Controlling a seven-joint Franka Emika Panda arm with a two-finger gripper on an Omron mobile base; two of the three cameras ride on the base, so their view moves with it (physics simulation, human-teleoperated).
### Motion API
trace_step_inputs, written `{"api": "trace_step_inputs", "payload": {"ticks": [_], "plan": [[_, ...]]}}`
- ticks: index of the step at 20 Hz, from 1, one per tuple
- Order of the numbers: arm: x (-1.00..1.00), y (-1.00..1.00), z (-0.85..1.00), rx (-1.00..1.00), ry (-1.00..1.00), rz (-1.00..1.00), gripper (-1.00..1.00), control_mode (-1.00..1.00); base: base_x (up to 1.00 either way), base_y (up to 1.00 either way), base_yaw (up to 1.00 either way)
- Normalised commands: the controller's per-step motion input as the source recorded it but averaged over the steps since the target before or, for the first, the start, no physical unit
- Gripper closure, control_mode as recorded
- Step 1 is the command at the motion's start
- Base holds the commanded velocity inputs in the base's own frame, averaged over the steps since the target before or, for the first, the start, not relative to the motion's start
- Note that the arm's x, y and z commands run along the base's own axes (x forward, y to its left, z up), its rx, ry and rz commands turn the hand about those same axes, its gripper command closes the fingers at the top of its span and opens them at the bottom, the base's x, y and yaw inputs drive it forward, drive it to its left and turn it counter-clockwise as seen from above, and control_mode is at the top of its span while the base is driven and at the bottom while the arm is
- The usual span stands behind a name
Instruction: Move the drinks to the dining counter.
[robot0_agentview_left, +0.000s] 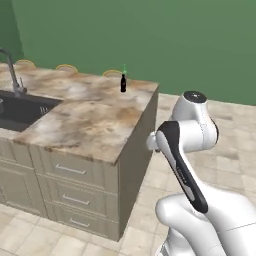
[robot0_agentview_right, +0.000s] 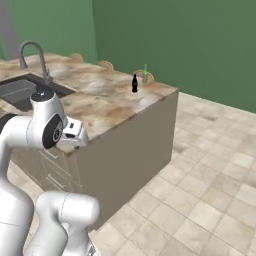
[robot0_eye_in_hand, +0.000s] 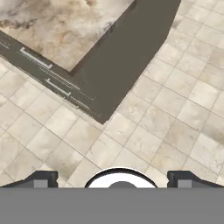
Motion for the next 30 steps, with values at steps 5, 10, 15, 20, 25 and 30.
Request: {"api": "trace_step_inputs", "payload": {"ticks": [5,10,15,20,25,30], "plan": [[0.0,0.0,0.0,0.0,0.0,0.0,-1.0,1.0,0.0,1.0,-0.51],[0.0,0.0,0.0,0.0,0.0,0.0,-1.0,1.0,0.0,1.0,-0.39],[0.0,0.0,0.0,0.0,0.0,0.0,-1.0,1.0,0.0,1.0,-0.27],[0.0,0.0,0.0,0.0,0.0,0.0,-1.0,1.0,0.0,1.0,-0.16],[0.0,0.0,0.0,0.0,0.0,0.0,-1.0,1.0,0.0,1.0,-0.14],[0.0,0.0,0.0,0.0,0.0,0.0,-1.0,1.0,0.0,1.0,-0.14]]}}
